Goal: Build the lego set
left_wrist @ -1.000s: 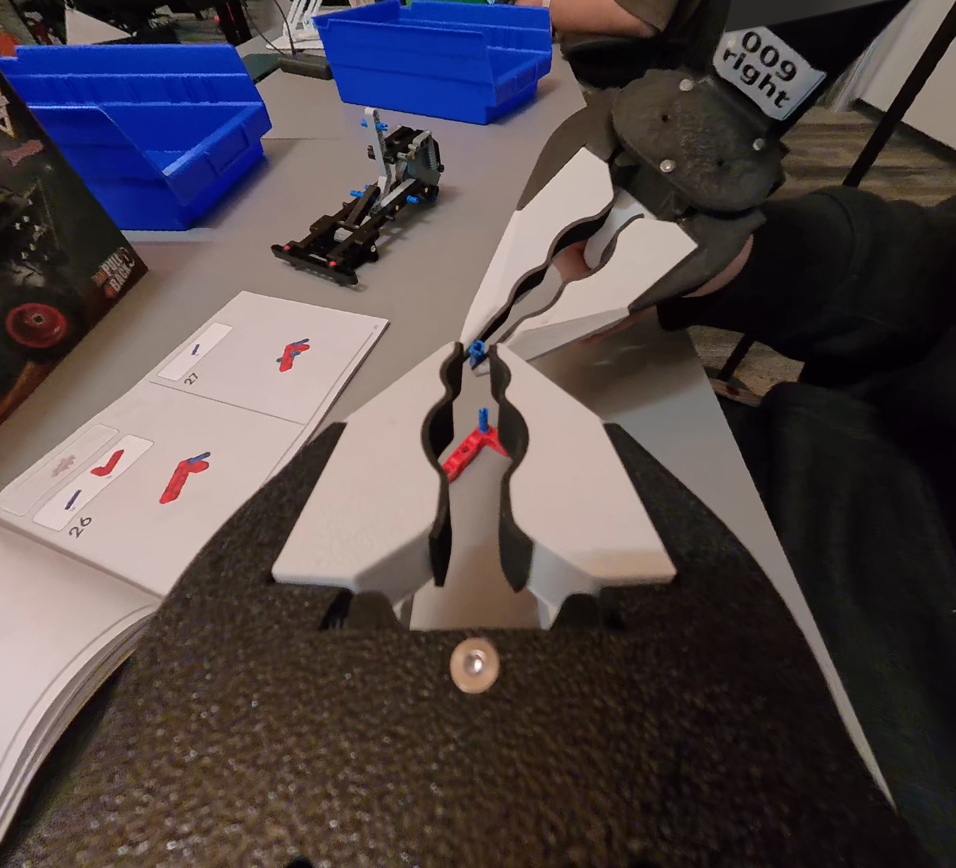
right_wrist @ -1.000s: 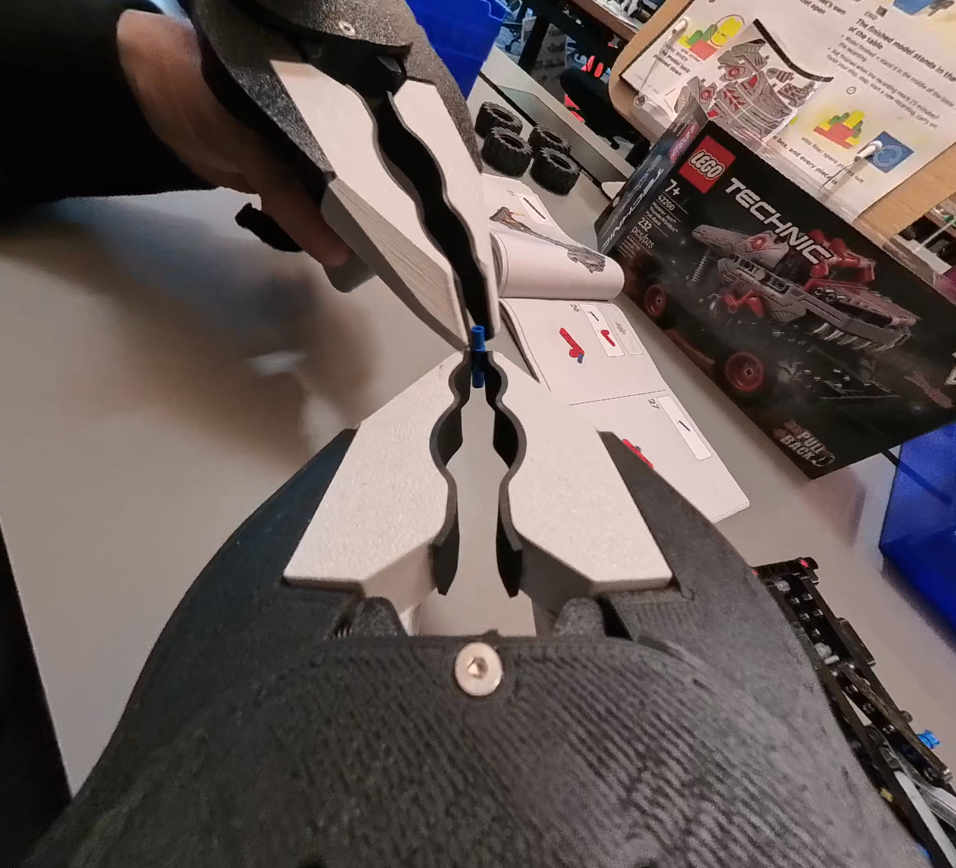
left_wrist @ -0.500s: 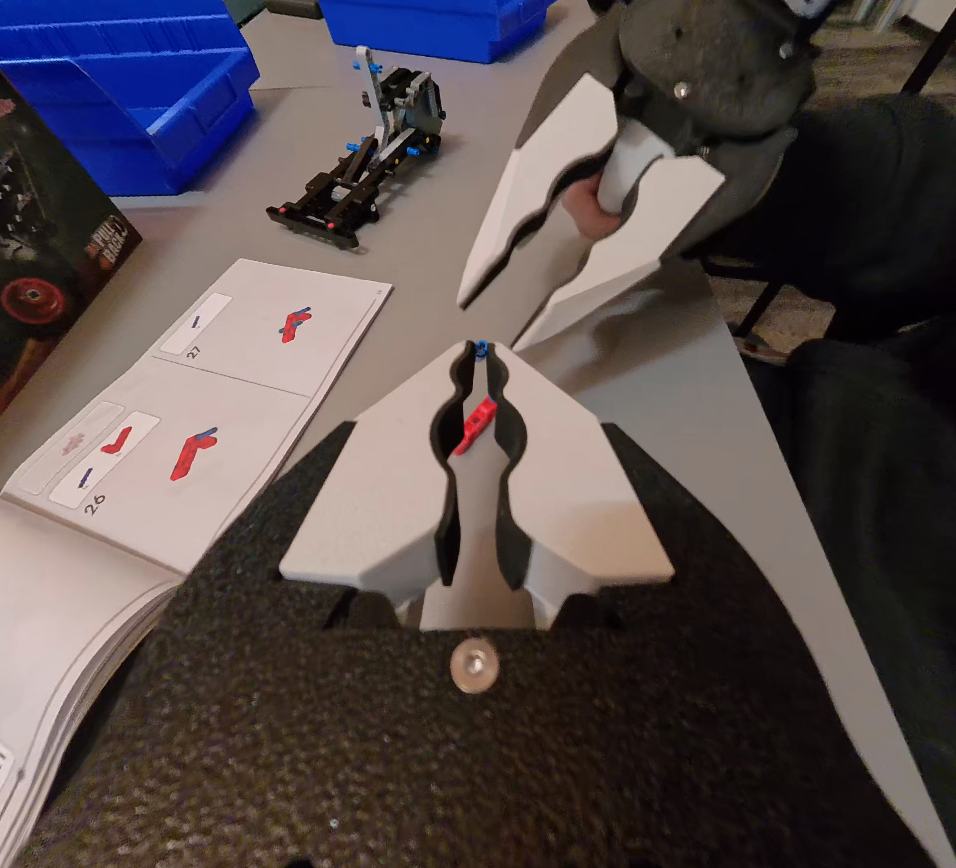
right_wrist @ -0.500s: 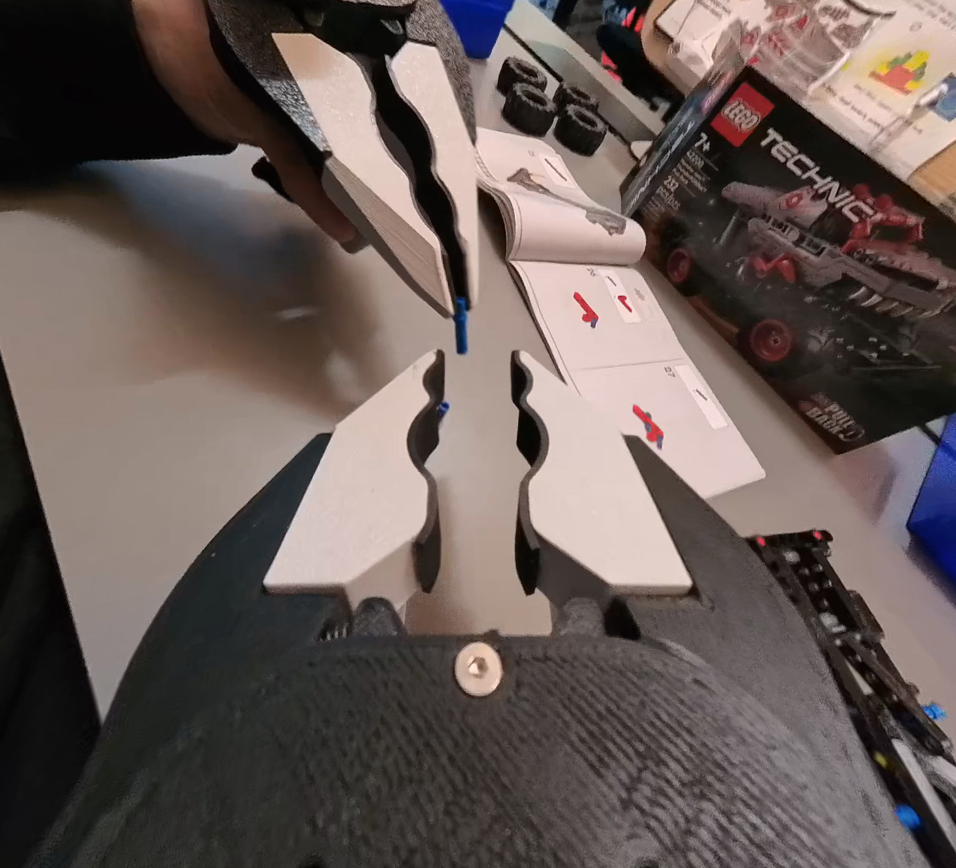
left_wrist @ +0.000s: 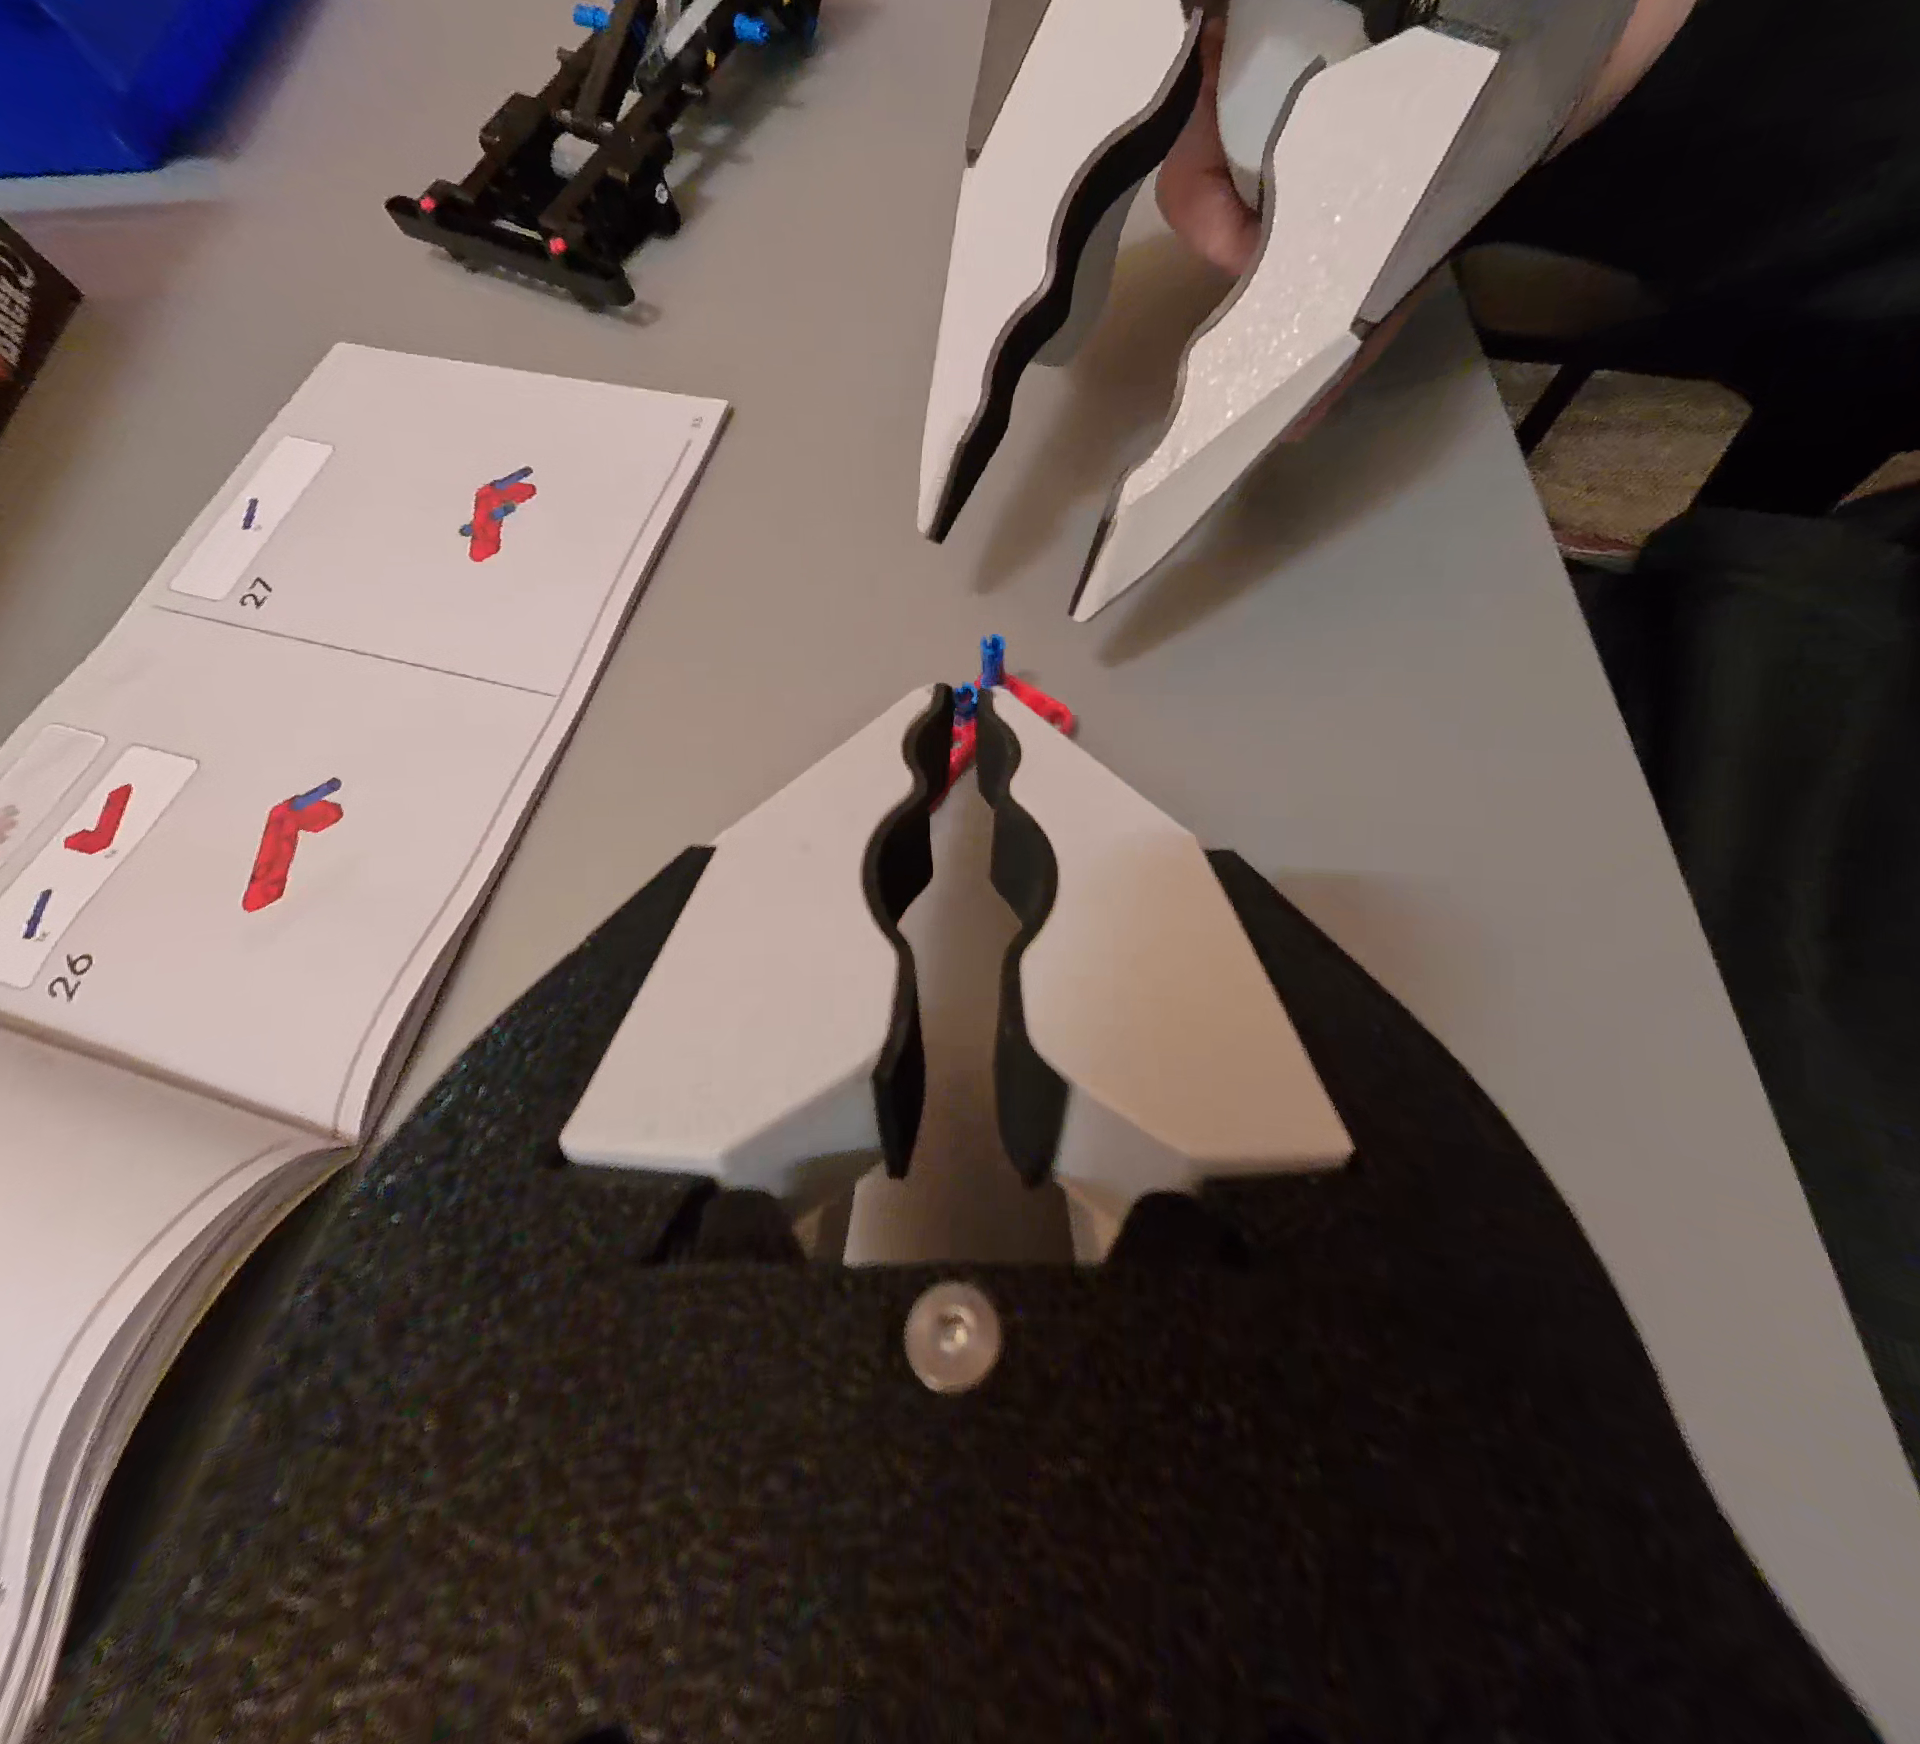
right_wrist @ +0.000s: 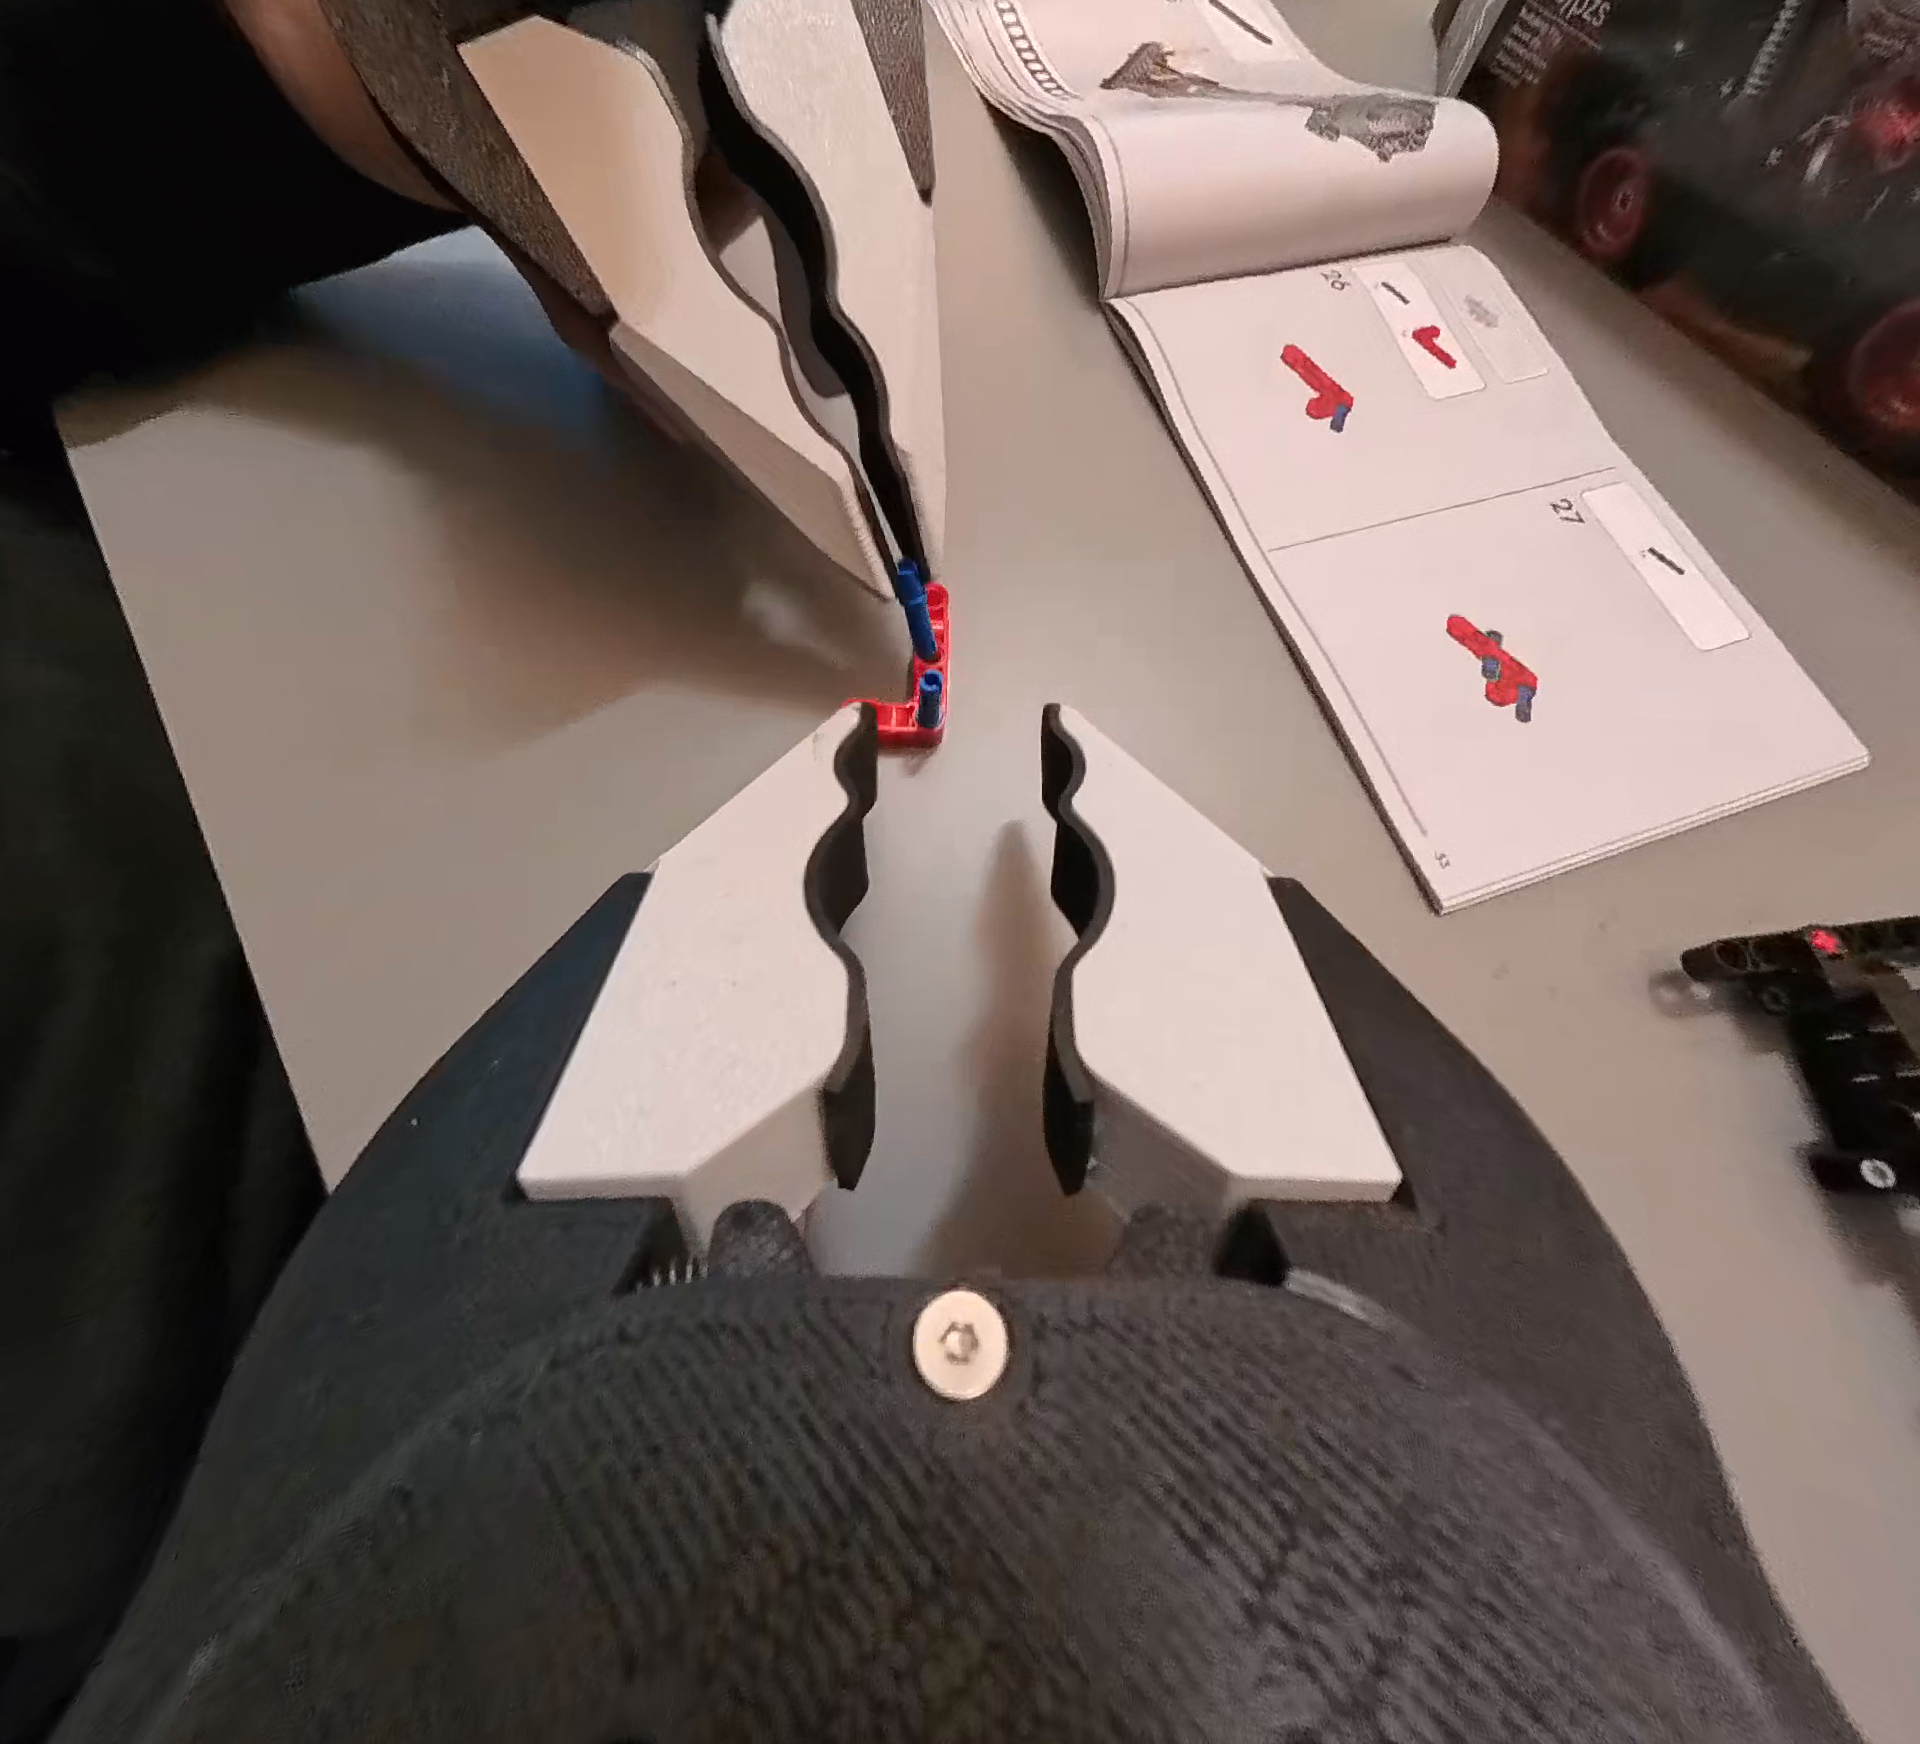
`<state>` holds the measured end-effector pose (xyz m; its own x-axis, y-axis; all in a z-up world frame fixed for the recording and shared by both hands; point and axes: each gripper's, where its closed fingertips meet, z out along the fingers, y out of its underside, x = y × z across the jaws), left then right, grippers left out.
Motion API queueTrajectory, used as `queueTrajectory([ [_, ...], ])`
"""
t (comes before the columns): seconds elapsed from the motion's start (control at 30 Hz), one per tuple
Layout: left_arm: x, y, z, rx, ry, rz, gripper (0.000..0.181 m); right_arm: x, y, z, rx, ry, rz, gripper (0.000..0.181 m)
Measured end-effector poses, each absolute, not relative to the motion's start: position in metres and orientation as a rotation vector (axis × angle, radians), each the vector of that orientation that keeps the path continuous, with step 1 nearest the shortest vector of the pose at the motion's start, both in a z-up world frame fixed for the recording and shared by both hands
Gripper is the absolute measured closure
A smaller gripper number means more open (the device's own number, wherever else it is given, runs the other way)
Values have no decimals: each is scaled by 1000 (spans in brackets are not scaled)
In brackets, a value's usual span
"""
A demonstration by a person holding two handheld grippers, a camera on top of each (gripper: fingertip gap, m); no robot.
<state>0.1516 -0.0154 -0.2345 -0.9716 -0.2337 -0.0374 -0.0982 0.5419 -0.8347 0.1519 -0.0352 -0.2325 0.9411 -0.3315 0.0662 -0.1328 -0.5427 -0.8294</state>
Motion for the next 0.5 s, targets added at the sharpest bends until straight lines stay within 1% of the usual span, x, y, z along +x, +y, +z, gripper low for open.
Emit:
queueTrajectory([
  [0.17,155,-16,-237,-274,2634,-1375,180,149,-19,-230,-2126,246,-256,161],
  [0.33,156,-17,-240,-282,2667,-1339,180,154,-17,-243,-2181,260,-267,163],
  [0.47,158,-16,-241,-280,2686,-1302,180,155,-15,-241,-2159,273,-274,173],
  [0.5,158,-17,-241,-274,2694,-1292,180,155,-14,-240,-2154,280,-270,173],
])
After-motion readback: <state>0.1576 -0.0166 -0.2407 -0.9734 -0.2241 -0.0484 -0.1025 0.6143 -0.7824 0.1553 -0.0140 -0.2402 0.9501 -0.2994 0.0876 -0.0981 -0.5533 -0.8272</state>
